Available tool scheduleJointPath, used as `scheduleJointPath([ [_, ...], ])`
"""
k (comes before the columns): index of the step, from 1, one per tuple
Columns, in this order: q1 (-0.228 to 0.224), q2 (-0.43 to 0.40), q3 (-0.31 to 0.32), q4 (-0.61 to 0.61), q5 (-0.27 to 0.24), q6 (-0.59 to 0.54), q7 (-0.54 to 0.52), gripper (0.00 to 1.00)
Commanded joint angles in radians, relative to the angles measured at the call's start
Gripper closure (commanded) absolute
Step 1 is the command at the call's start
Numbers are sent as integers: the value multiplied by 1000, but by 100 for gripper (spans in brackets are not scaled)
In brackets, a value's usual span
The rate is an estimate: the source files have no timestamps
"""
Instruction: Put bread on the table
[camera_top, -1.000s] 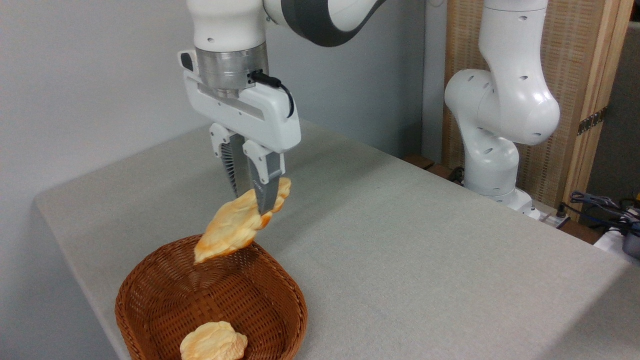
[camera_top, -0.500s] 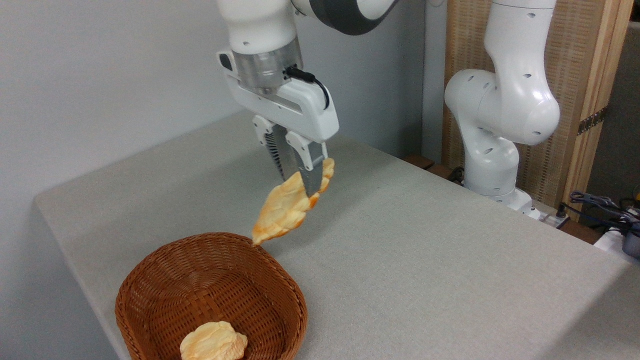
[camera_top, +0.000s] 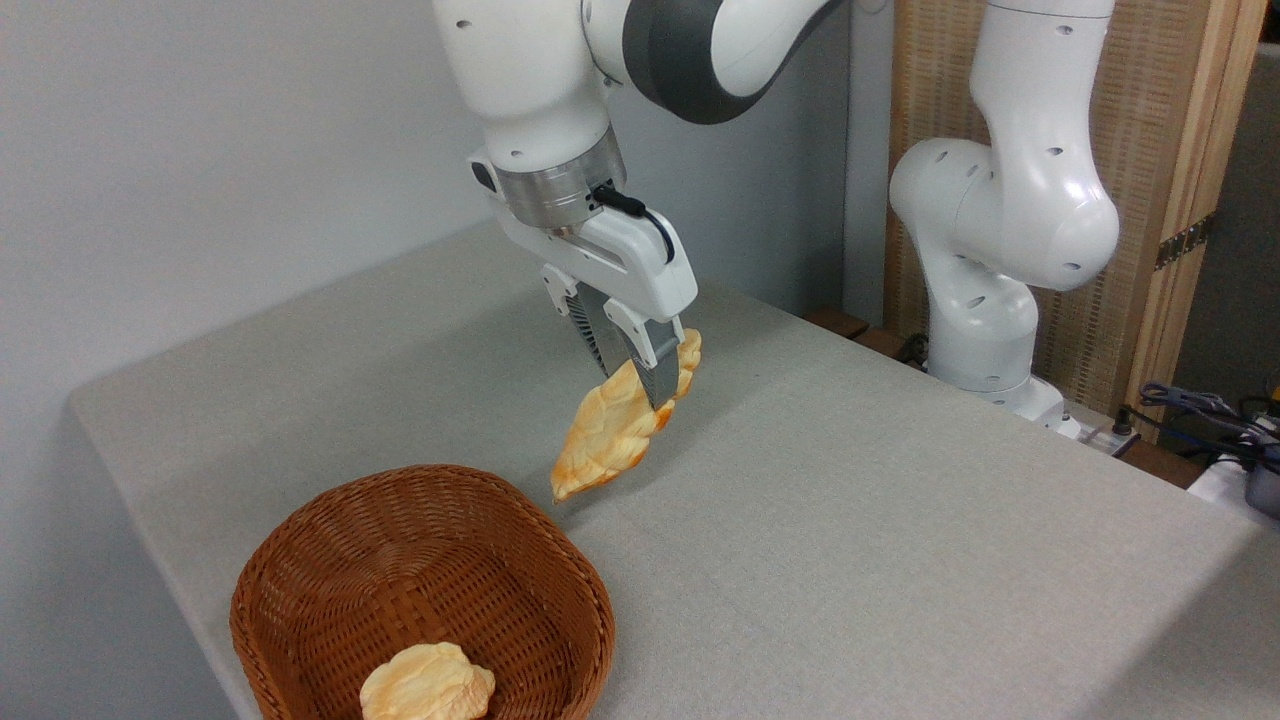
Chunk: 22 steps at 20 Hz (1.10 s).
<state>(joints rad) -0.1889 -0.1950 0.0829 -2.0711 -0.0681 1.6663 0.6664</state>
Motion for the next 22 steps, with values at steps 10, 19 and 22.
scheduleJointPath([
  [10,-40,37,1,2,7,26,12,0],
  [19,-37,37,9,42,10,148,12,0],
  [22,-26,42,15,42,11,323,12,0],
])
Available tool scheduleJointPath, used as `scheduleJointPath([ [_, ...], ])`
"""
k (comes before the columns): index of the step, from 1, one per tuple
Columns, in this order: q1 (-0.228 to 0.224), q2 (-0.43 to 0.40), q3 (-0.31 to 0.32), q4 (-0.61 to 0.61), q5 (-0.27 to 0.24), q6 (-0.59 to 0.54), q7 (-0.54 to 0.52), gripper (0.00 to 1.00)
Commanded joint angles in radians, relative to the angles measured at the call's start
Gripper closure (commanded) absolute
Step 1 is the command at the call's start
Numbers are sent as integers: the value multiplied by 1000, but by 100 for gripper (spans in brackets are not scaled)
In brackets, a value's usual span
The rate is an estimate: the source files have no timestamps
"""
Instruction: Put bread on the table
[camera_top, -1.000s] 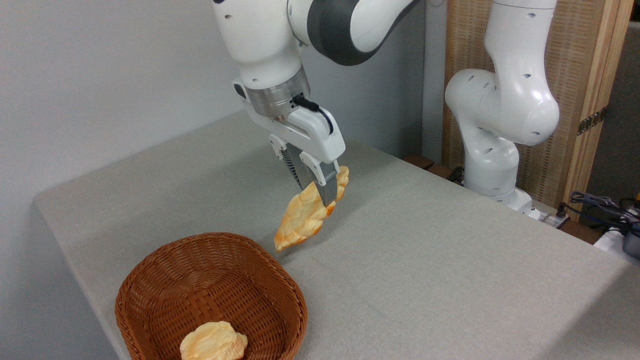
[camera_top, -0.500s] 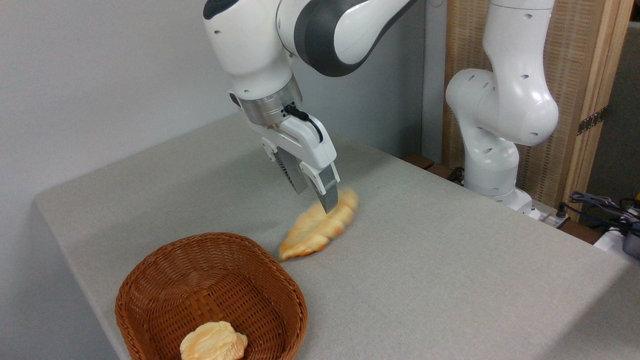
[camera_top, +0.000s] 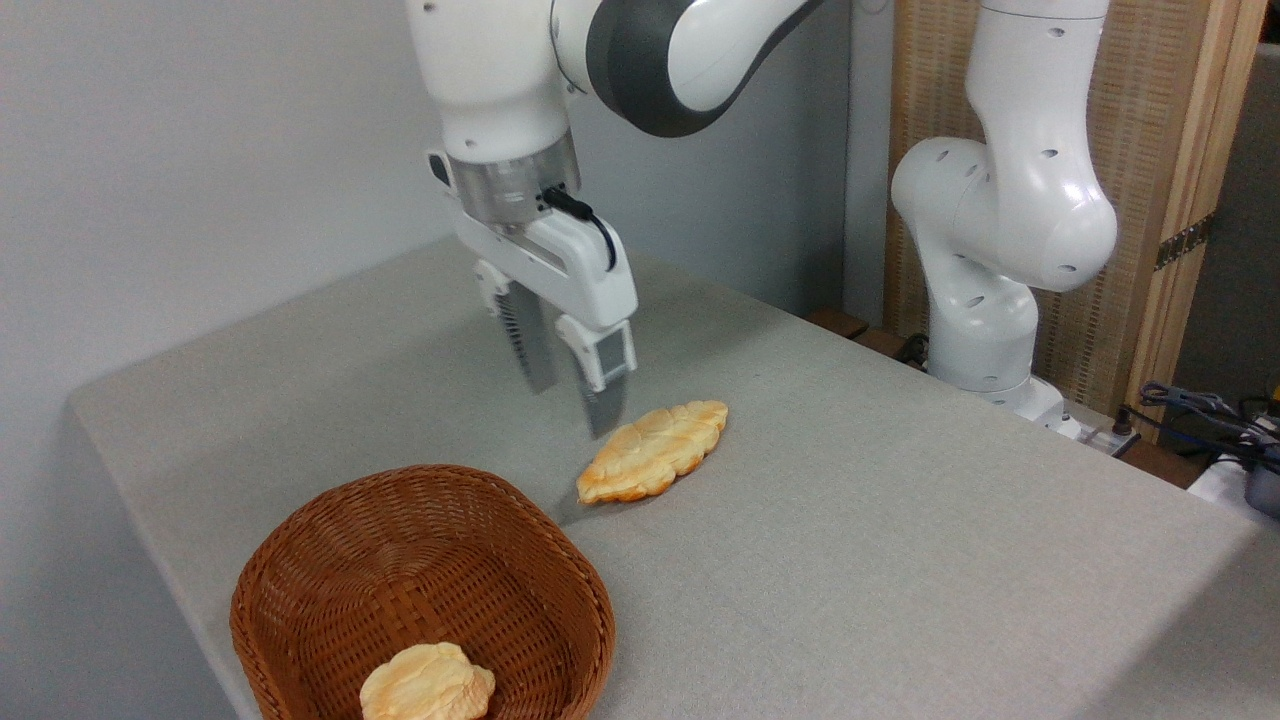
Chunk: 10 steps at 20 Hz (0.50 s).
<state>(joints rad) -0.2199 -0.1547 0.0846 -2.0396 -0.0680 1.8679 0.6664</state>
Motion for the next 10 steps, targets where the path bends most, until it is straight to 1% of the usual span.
scheduleJointPath([
  [1,5,12,15,10,13,155,12,0],
  [2,7,15,15,10,13,166,12,0],
  [4,7,30,44,16,14,178,13,0],
  [8,7,104,49,84,11,178,9,0],
  [10,7,107,49,87,11,178,4,0],
])
